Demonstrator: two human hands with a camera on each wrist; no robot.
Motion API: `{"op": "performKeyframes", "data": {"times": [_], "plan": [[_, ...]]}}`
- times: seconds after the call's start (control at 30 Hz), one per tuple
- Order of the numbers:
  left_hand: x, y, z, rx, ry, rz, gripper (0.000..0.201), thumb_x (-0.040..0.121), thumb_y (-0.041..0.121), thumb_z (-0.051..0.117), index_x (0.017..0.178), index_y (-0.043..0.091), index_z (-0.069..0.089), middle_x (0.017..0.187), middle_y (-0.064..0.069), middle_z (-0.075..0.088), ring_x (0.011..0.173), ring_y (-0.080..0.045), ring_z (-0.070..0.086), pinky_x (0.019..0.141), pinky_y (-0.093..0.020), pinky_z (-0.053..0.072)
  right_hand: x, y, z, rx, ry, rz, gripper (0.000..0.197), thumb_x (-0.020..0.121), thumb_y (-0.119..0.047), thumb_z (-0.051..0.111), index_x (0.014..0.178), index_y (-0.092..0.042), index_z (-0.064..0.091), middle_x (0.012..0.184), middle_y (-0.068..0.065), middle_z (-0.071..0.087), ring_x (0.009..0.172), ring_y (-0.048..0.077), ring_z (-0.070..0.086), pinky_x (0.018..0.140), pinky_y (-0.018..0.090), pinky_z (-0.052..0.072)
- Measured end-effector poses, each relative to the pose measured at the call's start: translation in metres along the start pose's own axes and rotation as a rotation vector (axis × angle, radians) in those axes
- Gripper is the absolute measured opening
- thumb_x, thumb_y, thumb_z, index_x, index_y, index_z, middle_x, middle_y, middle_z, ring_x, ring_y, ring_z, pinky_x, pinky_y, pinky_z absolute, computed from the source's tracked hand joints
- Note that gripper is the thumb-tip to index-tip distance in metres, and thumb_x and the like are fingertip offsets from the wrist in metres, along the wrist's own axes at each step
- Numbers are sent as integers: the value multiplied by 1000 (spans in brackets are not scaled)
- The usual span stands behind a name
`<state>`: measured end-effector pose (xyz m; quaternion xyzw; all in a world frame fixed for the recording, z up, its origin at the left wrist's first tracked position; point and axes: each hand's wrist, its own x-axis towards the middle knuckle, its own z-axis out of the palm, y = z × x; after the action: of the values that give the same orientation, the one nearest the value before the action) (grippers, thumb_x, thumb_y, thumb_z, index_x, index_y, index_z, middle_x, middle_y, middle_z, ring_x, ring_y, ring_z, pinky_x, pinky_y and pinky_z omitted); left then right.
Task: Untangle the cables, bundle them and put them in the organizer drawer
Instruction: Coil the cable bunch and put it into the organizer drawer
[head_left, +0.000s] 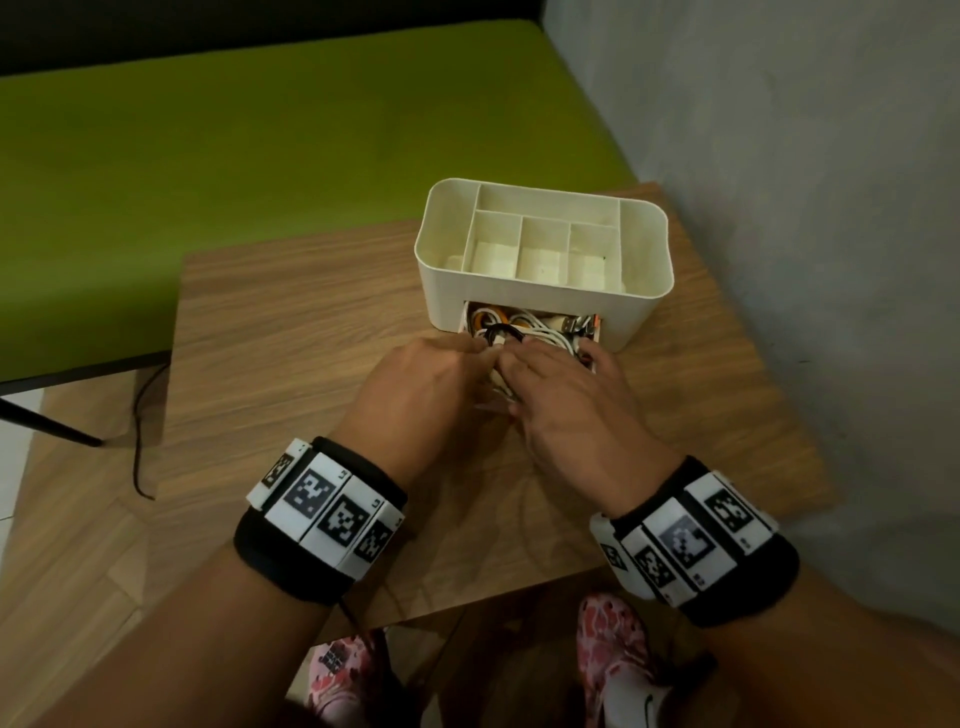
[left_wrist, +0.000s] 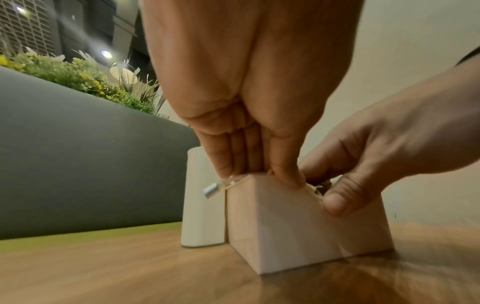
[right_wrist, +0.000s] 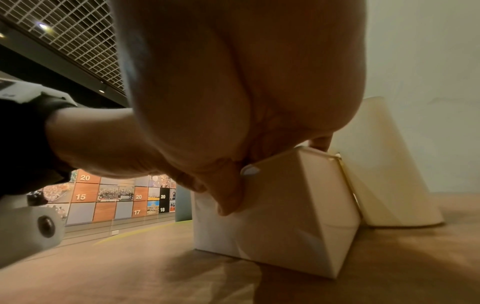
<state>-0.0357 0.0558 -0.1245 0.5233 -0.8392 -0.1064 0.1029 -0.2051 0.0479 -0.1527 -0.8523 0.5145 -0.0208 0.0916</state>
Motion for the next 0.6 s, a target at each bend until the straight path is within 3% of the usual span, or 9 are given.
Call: {"op": "performKeyframes", "data": {"times": [0.1,0.17,0.2,0.3,0.37,0.43,0.47,0.53,0.6], "plan": [[3,4,5,113,-74,-28,37,93,29,61,129,18,63,127,-1,66,115,-23,63,93,-40,50,1,2,-2,20,-16,6,52,102,-33,41,152,-32,27,161,-13,25,149,8,15,117,40,2],[3,8,10,229,-125,-38,47,102,35,44,145,18,44,149,-1,48,137,-17,45,116,-41,27,2,5,-1,18,-23,-6,52,102,-38,40,152,-33,29,160,-13,26,149,8,16,117,40,2],[4,10,12,270,-155,-40,50,104,36,37,150,17,35,155,-1,39,142,-15,37,119,-41,17,2,8,-1,24,-32,-24,52,101,-39,41,152,-32,30,160,-13,27,149,7,16,117,39,2],[5,13,12,325,-207,-60,51,103,31,26,153,17,27,160,-1,31,147,-14,28,121,-45,6,-1,17,-10,154,-37,-87,55,98,-34,53,150,-29,36,157,-11,34,145,3,21,118,33,2],[4,11,11,297,-193,-81,49,104,31,30,152,22,30,160,3,31,147,-12,27,120,-47,4,-4,24,-20,380,40,-76,51,93,-28,65,142,-25,51,145,-8,51,132,-2,38,119,30,20],[4,8,12,258,-173,-103,47,104,30,34,151,27,33,159,8,31,147,-8,25,120,-47,3,-5,32,-32,530,296,-98,33,89,-21,71,123,-17,68,119,-2,69,108,3,58,99,32,50],[4,7,13,239,-168,-112,46,104,29,35,150,28,34,159,10,31,147,-6,24,120,-47,3,-5,37,-37,491,430,-102,26,90,-20,69,115,-14,72,109,-1,72,99,6,61,89,33,53],[6,4,16,210,-156,-123,46,104,29,37,150,30,35,158,12,32,147,-4,24,120,-46,5,-1,47,-40,342,566,-52,25,92,-24,62,114,-16,71,110,-2,70,105,15,59,89,37,45],[7,2,18,194,-141,-120,45,105,31,38,149,30,36,158,12,33,146,-4,24,120,-44,9,4,55,-37,216,512,78,34,94,-29,57,126,-24,64,128,-6,64,124,18,50,96,36,28]]}}
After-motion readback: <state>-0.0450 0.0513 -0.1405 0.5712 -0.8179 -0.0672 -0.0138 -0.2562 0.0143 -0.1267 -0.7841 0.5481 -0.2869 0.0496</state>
